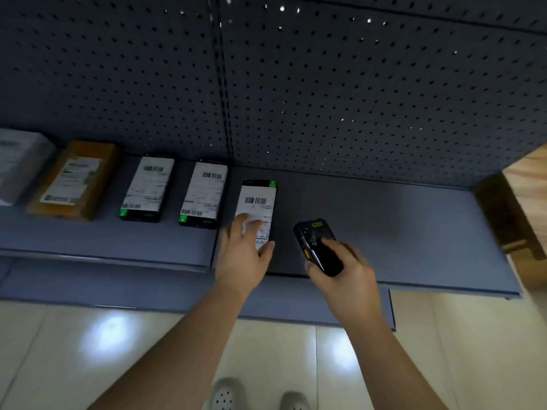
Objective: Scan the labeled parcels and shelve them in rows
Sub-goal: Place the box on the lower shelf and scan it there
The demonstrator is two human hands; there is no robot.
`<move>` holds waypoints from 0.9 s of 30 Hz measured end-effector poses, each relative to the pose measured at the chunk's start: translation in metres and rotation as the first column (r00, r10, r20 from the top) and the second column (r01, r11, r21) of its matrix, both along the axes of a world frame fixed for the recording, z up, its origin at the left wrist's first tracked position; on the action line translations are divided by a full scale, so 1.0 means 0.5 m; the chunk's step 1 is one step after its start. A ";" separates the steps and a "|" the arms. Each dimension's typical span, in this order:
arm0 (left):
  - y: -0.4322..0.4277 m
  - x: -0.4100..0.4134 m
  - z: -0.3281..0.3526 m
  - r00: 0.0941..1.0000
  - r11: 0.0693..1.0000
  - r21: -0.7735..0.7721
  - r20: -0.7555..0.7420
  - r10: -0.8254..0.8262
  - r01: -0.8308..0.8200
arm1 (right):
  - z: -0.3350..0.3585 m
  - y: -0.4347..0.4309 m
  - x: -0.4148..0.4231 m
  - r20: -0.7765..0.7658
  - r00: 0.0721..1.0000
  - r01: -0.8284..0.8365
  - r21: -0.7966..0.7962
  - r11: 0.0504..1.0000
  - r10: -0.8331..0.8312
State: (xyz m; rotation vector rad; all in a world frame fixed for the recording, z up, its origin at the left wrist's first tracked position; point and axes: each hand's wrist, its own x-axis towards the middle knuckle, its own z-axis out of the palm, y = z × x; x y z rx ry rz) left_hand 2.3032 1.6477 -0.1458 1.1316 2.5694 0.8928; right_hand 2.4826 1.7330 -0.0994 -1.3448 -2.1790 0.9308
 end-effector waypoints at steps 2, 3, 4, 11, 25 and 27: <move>0.028 0.002 -0.026 0.999 0.999 -0.033 0.005 0.038 -0.037 | -0.026 0.026 -0.001 -0.012 1.000 -0.015 0.022 1.000 0.016; 0.037 0.005 -0.037 0.999 0.997 -0.059 0.003 0.047 -0.047 | -0.038 0.037 -0.001 -0.016 0.999 -0.028 0.034 0.999 0.029; 0.043 0.009 -0.048 0.999 0.996 -0.077 -0.017 0.049 -0.050 | -0.047 0.045 0.000 -0.021 0.999 -0.041 0.041 0.998 0.042; 0.087 -0.002 -0.071 0.996 0.993 -0.087 -0.056 0.073 -0.077 | -0.082 0.085 0.004 -0.052 0.993 -0.108 0.018 0.994 0.109; 0.157 -0.015 -0.064 1.000 0.994 -0.112 -0.026 -0.010 0.007 | -0.066 0.117 0.020 -0.048 0.996 -0.070 0.006 0.998 0.070; 0.146 -0.012 -0.051 0.997 0.991 -0.127 -0.062 -0.039 0.031 | -0.055 0.114 0.023 -0.046 0.997 -0.065 0.012 0.998 0.065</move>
